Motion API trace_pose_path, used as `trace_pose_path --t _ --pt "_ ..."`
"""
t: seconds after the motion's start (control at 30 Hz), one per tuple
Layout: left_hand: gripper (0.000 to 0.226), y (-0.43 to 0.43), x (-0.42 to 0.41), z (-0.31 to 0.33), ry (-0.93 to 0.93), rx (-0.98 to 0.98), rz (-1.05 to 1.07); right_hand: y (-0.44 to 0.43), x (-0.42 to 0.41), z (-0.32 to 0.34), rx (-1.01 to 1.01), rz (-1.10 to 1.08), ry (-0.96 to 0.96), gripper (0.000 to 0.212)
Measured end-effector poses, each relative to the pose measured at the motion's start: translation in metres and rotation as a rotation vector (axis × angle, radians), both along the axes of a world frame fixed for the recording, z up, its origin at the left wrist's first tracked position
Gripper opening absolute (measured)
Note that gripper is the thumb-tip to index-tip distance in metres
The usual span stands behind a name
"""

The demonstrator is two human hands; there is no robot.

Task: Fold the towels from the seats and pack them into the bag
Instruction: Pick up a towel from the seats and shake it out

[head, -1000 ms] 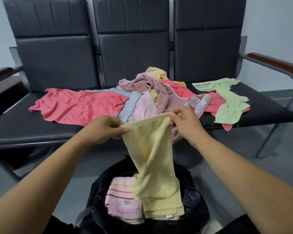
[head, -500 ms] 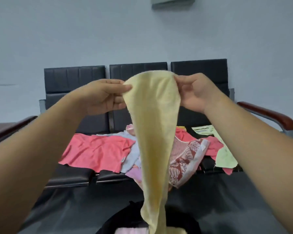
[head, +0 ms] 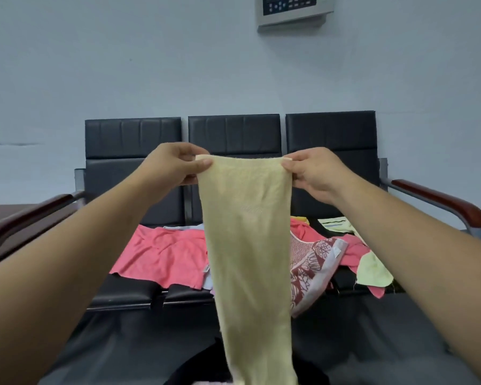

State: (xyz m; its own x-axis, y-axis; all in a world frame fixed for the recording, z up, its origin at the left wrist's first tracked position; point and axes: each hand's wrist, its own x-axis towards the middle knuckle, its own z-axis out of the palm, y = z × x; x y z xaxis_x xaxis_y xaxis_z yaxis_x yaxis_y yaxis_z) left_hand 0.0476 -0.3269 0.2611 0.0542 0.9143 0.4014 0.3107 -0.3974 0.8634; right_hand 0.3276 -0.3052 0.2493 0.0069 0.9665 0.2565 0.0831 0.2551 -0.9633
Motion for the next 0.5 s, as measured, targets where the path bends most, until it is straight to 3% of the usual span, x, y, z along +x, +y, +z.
trace_pose_path --t 0.23,0.5 --pt "0.010 0.002 0.002 -0.028 -0.125 -0.110 -0.100 -0.002 -0.002 -0.013 -0.008 0.253 0.114 0.013" --pt "0.011 -0.003 0.037 -0.041 -0.113 -0.126 -0.216 -0.011 -0.022 -0.029 -0.162 0.685 -0.131 0.018"
